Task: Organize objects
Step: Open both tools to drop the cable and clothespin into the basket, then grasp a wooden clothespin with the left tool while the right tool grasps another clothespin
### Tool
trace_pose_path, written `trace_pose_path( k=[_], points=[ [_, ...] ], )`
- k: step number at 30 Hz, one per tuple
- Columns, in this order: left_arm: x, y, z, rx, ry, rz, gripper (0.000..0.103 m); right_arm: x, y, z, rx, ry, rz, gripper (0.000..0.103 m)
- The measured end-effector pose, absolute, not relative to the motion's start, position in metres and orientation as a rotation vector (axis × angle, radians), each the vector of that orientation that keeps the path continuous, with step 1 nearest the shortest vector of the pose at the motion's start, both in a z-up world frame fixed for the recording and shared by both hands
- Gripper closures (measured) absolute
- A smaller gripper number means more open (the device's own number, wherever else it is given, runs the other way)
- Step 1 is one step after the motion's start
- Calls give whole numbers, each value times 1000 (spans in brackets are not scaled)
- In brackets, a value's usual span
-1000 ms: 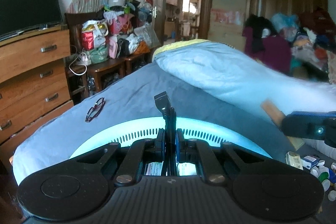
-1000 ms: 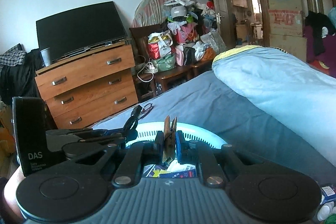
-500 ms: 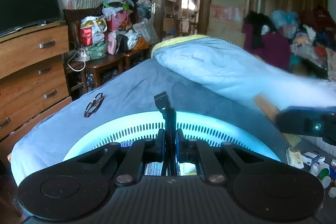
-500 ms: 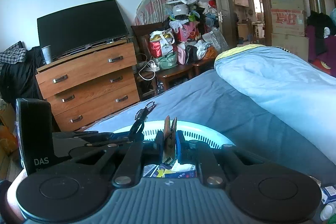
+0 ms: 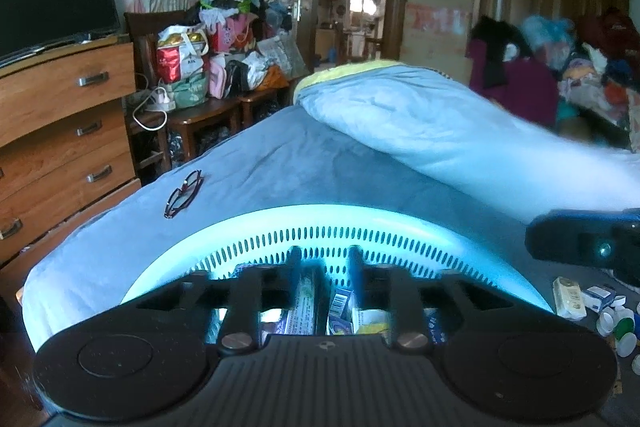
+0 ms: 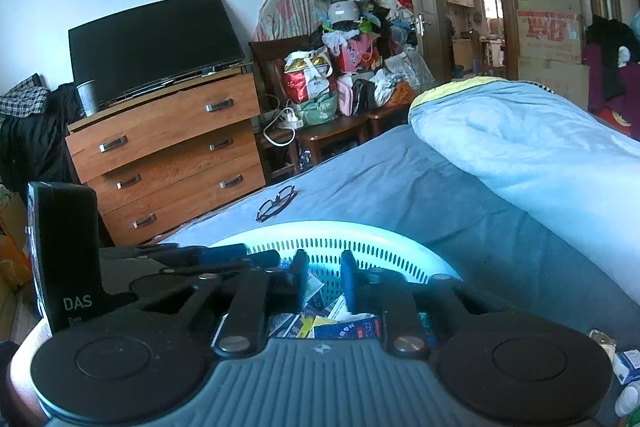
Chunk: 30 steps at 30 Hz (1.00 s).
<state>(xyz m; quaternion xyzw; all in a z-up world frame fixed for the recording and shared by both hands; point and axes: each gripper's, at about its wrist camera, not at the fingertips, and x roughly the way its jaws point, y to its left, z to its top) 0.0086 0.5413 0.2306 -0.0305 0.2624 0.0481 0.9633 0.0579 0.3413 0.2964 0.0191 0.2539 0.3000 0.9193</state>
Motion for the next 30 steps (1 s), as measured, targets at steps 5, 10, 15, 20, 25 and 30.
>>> trace_pose_path(
  k=[5,10,15,20,25,30],
  points=[
    [6,539,234,-41,509,113,20,54,331,293,71,510,597,59],
    [4,530,236,-30,504,110,17,47,308,286,116,494,576,50],
    [3,515,242,-12,496,96,15,27,256,270,170,454,502,42],
    [2,488,249,14,486,48,15,-15,179,232,178,440,361,31],
    [-16,414,250,59,433,-210,15,-62,95,162,147,500,136,23],
    [-17,302,200,143,518,-548,17,-96,18,101,227,619,-36,24]
  ],
)
